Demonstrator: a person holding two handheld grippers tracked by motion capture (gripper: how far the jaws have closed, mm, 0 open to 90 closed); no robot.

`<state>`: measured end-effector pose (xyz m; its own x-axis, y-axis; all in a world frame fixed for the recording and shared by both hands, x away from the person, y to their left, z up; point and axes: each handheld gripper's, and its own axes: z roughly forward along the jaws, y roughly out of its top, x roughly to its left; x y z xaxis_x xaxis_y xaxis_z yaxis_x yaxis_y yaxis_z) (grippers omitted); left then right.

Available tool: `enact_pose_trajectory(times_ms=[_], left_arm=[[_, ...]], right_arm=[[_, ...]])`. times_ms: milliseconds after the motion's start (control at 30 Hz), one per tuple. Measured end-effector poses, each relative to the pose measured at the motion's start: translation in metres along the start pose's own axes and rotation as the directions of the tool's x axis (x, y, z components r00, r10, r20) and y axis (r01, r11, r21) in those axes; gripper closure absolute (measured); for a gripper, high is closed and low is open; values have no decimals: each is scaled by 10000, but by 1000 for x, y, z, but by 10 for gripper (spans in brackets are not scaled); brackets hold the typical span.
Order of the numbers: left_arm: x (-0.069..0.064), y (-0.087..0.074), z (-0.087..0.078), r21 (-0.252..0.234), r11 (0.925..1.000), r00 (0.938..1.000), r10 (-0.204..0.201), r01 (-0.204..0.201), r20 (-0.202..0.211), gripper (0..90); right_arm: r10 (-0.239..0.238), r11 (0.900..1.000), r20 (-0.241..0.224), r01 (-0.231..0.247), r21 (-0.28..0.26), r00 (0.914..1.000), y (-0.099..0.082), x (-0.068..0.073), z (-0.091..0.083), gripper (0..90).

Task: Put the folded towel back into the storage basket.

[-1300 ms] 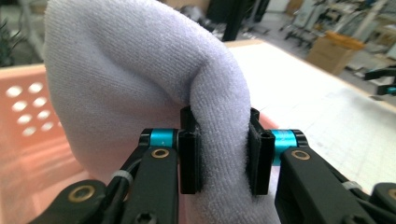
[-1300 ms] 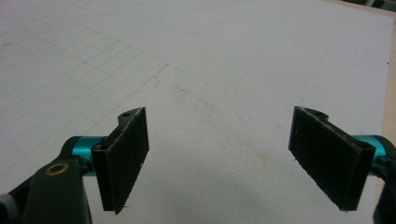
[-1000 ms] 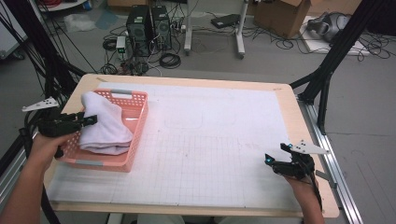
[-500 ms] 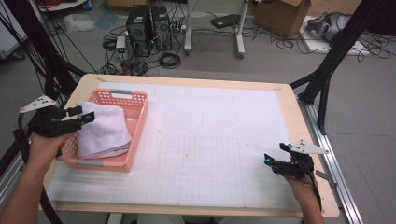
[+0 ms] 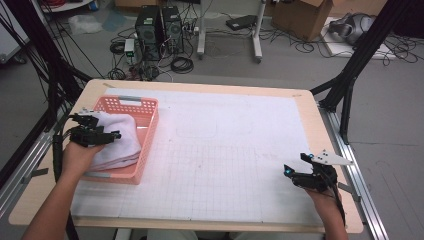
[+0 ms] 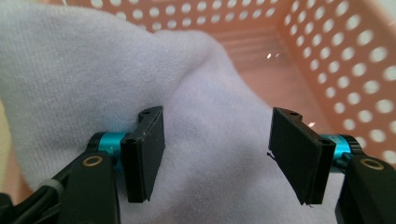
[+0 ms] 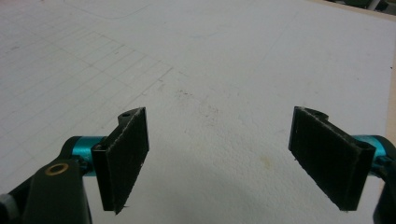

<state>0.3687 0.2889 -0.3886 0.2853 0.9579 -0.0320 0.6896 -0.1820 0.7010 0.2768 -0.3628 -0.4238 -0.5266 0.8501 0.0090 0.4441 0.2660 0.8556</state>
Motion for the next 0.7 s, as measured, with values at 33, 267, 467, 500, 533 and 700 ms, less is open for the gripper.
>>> enact_pose_trajectory(times_ms=[33,267,467,500,533,700], left_arm=[[0,0,3,185,9998,10000,71,-72,19,359],[-4,1,21,616,9978,9997,241,-246,86,359],[-2,2,32,468,9985,9943,241,-291,1039,416],[-2,1,33,389,9989,9917,207,-259,1267,424],[-1,1,33,295,9992,9895,227,-272,1424,434],[-6,0,36,-141,9981,9665,612,-595,2492,511]], right_arm=[[-17,10000,3,17,-7,10000,0,0,0,191],[-86,10000,-32,86,20,10000,0,0,1,191],[-59,10000,-48,59,28,10000,0,1,1,191],[-60,10000,-56,60,35,10000,0,0,1,191],[-64,10000,-38,64,28,10000,0,0,2,191],[-81,9999,-100,82,77,9999,0,2,4,191]])
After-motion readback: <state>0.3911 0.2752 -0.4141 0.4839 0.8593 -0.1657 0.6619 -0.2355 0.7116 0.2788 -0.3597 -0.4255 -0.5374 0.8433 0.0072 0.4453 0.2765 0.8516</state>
